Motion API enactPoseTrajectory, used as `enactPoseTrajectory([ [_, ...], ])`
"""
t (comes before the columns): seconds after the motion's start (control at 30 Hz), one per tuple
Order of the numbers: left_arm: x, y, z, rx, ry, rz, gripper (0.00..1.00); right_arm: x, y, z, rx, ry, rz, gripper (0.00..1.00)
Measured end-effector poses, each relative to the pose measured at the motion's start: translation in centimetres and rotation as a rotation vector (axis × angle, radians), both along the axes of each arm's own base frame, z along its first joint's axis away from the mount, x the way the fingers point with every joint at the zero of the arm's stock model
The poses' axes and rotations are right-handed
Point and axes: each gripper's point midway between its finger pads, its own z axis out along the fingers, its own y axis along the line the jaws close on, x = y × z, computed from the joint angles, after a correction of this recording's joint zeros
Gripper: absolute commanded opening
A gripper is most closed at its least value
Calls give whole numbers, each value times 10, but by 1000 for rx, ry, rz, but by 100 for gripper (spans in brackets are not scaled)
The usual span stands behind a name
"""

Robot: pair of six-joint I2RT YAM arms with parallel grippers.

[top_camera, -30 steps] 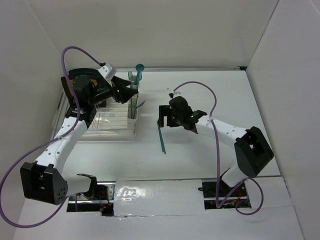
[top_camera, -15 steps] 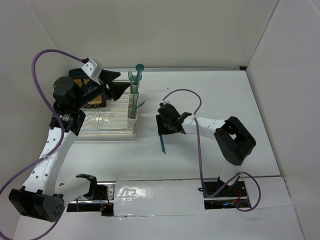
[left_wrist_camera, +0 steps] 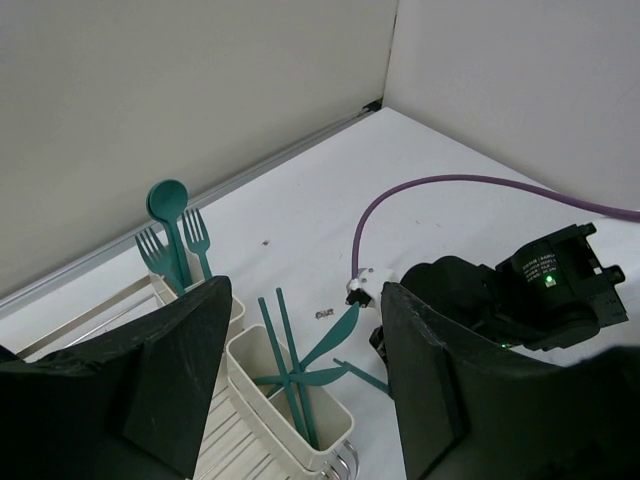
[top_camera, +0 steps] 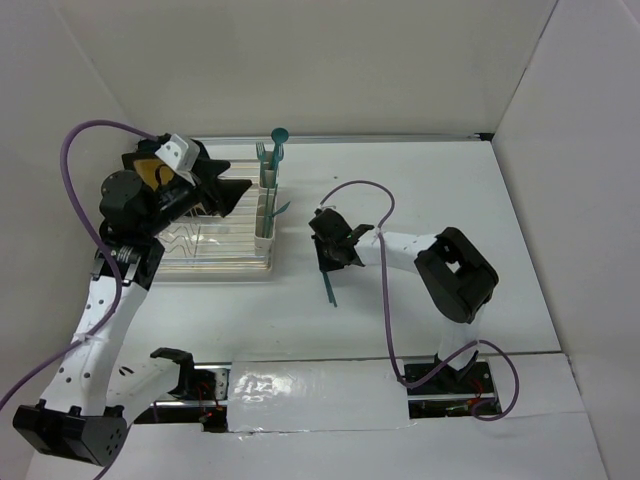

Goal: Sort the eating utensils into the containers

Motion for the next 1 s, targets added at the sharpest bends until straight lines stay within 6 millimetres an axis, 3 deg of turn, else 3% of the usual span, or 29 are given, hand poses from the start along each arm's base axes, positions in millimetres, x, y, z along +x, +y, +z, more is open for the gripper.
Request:
enactPoseTrajectory([
  [0.13,-4,1,0,-2,0,1,73,1,-1,0,3,-1,-6,12],
  [0.3,-8,1,-1,-6,1,1,72,-1,-4,0,7,-2,-12,32],
  [0.4,-8,1,-1,-6,2,1,72,-4,-9,1,10,1,-17,38],
  [0.7,-9,0,-5,-12,23,-12,72,-10,-26,0,-5,17,-38,34],
  [1.0,-10,-2,-6,-23,37,-22,72,-13,-27,-1,-5,21,-36,23],
])
